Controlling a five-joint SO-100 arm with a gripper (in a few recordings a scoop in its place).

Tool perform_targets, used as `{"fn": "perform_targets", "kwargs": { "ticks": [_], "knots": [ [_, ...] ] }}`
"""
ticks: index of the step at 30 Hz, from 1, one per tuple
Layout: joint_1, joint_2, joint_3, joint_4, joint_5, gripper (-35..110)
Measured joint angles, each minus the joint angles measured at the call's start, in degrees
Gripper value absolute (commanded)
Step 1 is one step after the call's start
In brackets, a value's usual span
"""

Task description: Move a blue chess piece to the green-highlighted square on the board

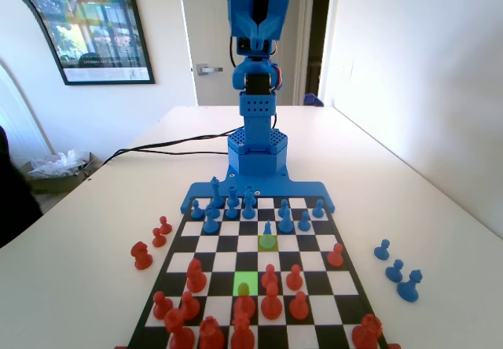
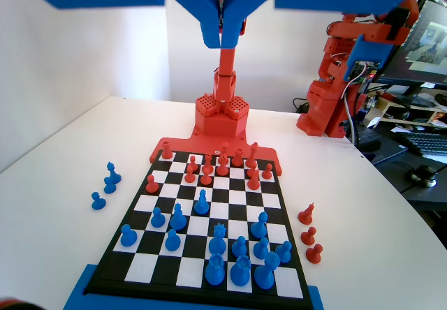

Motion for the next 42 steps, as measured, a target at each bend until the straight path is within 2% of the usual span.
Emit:
{"fn": "perform_targets", "kwargs": {
  "ticks": [26, 35, 42],
  "knots": [
    [-0.6, 0.0, 0.0, 0.0, 0.0, 1],
    [-1.7, -0.6, 0.0, -1.1, 2.9, 1],
    [-3.3, -9.6, -10.3, -0.1, 6.9, 1]
  ]
}}
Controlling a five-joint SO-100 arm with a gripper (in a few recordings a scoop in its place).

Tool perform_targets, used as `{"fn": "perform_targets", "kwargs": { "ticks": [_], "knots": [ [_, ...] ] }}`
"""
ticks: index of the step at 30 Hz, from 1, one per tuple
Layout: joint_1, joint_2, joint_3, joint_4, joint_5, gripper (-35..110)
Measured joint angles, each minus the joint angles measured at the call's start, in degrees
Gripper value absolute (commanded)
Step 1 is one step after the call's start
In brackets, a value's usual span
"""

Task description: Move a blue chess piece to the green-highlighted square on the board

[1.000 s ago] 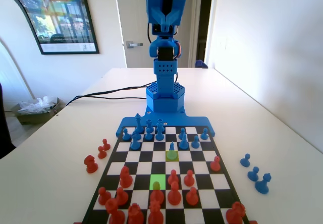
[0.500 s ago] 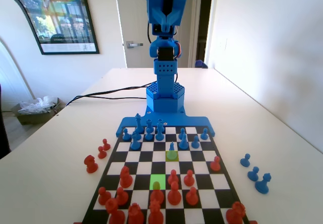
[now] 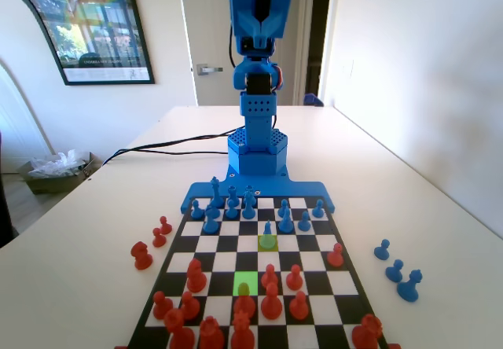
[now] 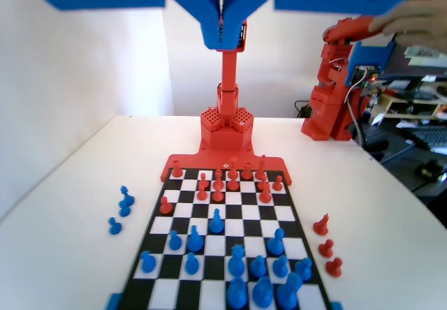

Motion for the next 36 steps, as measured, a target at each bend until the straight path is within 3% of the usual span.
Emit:
{"fn": "perform_targets", "kwargs": {
  "ticks": [6, 17, 36],
  "knots": [
    [-0.3, -9.9, -8.1, 1.6, 6.5, 2],
    [2.1, -25.8, -8.7, -4.4, 14.5, 4],
    [3.3, -48.1, -0.8, -15.6, 14.6, 5]
  ]
}}
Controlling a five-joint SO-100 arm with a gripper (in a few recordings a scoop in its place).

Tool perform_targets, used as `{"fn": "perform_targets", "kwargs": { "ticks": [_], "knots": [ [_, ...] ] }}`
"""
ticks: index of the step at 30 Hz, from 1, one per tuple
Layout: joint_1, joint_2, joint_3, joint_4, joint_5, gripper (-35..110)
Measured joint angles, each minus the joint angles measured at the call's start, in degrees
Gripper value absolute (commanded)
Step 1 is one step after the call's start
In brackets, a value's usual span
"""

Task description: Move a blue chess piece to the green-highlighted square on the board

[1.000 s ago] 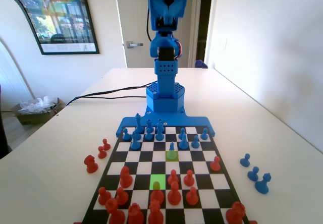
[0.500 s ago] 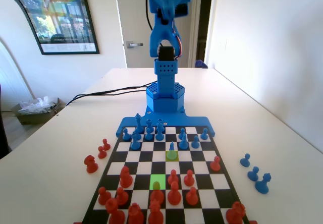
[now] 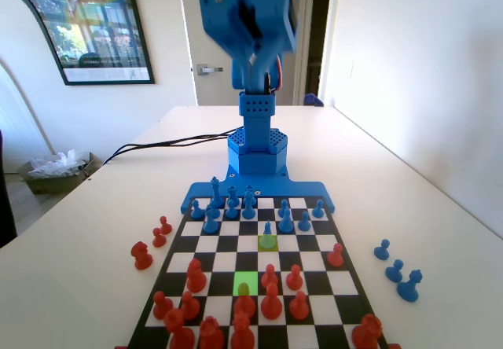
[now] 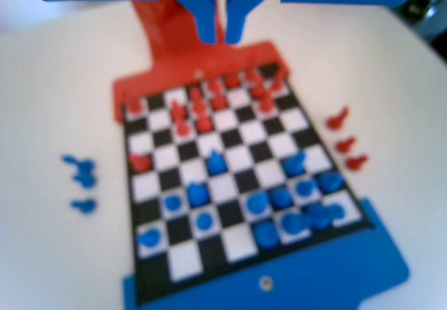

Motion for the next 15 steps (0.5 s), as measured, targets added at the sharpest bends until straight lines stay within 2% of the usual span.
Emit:
{"fn": "perform_targets", "kwargs": {
  "ticks": [15],
  "knots": [
    [-3.5, -9.4, 7.5, -12.0, 1.1, 8]
  ]
}}
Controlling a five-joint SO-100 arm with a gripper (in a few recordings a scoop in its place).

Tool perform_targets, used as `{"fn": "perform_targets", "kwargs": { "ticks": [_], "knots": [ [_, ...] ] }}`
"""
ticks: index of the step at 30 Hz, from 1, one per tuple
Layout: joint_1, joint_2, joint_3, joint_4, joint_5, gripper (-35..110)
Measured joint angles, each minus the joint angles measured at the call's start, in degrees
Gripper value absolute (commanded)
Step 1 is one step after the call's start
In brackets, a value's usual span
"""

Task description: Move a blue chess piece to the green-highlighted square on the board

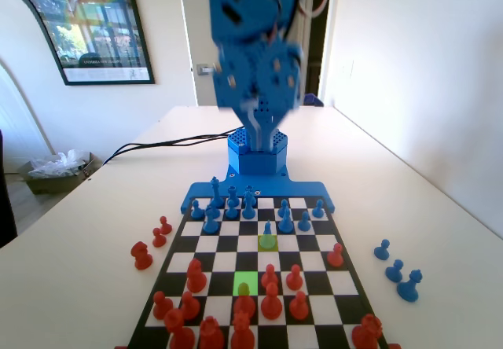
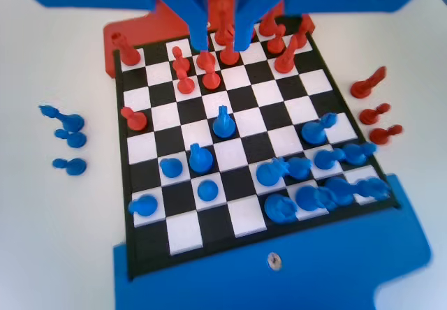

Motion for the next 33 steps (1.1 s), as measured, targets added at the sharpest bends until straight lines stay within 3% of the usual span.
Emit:
{"fn": "perform_targets", "kwargs": {
  "ticks": [14, 33],
  "knots": [
    [-1.1, -3.4, 11.2, -12.0, -2.0, 8],
    [0.0, -10.5, 11.5, -19.3, -2.9, 9]
  ]
}}
